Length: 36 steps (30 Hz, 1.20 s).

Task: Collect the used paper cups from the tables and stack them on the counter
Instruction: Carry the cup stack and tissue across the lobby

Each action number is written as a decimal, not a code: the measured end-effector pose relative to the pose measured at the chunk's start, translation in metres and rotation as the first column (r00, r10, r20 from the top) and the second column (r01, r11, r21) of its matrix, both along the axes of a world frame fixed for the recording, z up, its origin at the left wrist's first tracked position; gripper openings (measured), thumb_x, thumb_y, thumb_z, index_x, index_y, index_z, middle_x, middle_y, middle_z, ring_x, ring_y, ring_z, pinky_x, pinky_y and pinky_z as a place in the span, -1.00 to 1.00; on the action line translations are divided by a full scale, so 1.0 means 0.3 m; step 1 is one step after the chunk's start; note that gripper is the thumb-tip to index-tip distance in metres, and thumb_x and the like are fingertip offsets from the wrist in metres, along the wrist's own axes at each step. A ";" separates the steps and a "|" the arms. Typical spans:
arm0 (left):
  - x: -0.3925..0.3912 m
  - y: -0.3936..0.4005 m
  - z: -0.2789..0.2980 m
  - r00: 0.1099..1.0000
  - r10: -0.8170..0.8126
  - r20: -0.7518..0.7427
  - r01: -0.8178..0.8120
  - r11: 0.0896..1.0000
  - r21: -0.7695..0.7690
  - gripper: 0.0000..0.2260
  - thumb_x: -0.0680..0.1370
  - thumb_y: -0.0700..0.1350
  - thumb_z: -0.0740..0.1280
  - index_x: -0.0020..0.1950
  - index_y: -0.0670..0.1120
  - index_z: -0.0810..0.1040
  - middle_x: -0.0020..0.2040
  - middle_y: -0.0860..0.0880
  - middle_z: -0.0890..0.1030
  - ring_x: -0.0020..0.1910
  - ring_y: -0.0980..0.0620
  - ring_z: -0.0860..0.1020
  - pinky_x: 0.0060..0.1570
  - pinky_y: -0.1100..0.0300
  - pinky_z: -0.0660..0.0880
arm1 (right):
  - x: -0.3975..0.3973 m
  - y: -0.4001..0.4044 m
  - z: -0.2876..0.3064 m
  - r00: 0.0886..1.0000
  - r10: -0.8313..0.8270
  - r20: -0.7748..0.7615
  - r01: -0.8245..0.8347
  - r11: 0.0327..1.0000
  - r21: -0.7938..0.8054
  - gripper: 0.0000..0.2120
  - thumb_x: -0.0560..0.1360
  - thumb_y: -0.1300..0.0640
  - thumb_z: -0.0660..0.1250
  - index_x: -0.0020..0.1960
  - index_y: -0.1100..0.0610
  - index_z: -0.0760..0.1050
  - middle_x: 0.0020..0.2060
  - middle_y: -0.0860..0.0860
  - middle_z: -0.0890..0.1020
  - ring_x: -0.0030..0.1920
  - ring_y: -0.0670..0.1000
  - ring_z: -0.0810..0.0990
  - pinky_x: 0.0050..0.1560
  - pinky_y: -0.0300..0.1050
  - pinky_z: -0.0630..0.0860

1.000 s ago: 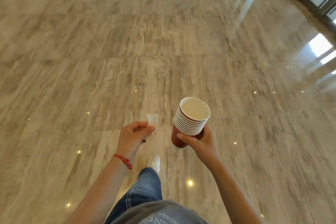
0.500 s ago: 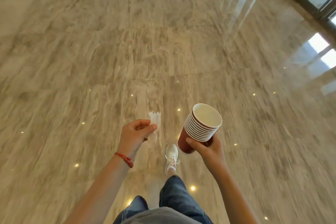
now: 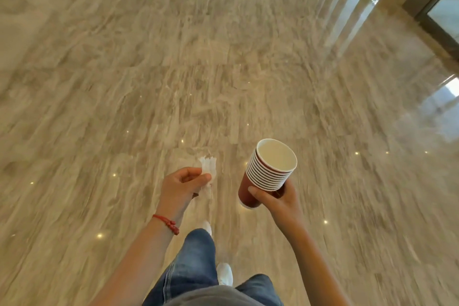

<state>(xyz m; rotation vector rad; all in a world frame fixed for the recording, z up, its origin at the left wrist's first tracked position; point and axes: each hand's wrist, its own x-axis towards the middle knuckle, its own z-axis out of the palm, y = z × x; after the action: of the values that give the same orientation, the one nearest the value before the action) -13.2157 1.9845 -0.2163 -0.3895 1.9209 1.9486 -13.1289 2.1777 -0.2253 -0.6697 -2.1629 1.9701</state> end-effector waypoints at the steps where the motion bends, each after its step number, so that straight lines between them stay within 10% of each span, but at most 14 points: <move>1: -0.059 0.022 -0.008 1.000 0.003 0.007 -0.003 1.000 0.002 -0.86 0.35 -0.26 0.48 -0.14 -0.12 0.60 -0.23 -0.17 0.64 -0.09 -0.22 0.62 -0.02 -0.06 0.54 | -0.060 0.019 -0.009 1.000 0.002 0.003 -0.002 1.000 -0.001 -0.56 0.29 0.22 0.54 0.09 -0.04 0.48 -0.08 -0.20 0.67 -0.04 -0.18 0.63 -0.15 -0.36 0.53; 36: -2.444 0.980 0.026 0.999 -0.041 -0.027 0.043 0.998 0.044 -0.85 0.35 -0.27 0.48 -0.18 -0.08 0.58 -0.39 -0.01 0.67 -0.36 0.06 0.65 -0.39 0.29 0.54 | -2.422 0.983 0.021 0.999 -0.035 -0.024 0.034 0.999 -0.016 -0.55 0.28 0.19 0.55 0.10 -0.03 0.49 -0.08 -0.14 0.68 -0.02 -0.16 0.63 -0.13 -0.30 0.55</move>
<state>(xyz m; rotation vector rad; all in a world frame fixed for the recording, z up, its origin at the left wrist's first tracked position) -13.9488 2.2784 -0.2086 -0.3099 1.8825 1.9754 -13.8554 2.4724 -0.2190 -0.6771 -2.1100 1.9690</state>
